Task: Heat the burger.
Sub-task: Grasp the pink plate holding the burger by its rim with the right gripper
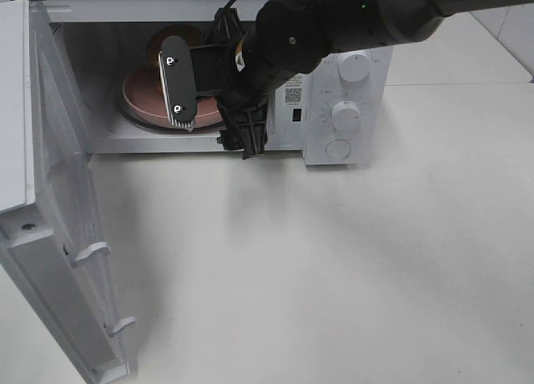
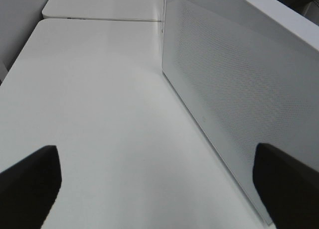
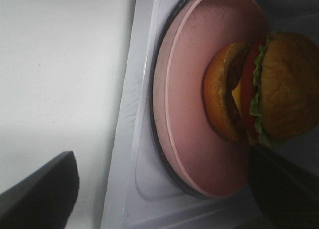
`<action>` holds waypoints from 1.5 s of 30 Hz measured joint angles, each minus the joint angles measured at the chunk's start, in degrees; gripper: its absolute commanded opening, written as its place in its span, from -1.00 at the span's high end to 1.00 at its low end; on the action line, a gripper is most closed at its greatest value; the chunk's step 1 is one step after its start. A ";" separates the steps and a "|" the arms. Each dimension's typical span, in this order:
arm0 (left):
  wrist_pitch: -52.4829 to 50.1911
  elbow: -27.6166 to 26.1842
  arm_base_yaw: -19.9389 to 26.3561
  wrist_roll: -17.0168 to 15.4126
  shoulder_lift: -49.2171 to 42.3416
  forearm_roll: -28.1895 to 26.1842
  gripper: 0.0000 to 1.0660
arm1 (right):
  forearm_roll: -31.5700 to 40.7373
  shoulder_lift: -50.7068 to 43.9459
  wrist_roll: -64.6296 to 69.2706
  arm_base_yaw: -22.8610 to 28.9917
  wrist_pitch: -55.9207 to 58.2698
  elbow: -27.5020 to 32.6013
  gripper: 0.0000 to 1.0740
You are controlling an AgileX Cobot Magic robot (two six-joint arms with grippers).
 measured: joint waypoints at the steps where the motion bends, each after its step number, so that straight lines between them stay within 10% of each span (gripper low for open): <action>1: 0.00 0.00 0.00 0.00 0.00 0.00 -0.87 | 0.00 0.00 0.00 0.00 0.00 0.00 -0.60; 31: 0.00 0.00 0.00 0.00 0.00 0.00 -0.87 | 1.20 16.79 4.24 0.17 0.46 -14.73 -0.38; 36: 0.00 0.00 0.00 0.00 0.00 0.00 -0.87 | 1.66 17.19 4.24 0.17 0.29 -14.73 -0.15; 38: 0.00 0.00 0.00 0.00 0.00 0.00 -0.87 | 1.72 17.19 4.24 0.17 -0.06 -14.78 0.33; 45: 0.00 0.00 0.00 0.00 0.00 0.00 -0.87 | 1.60 16.90 4.24 0.00 -1.72 -15.01 1.00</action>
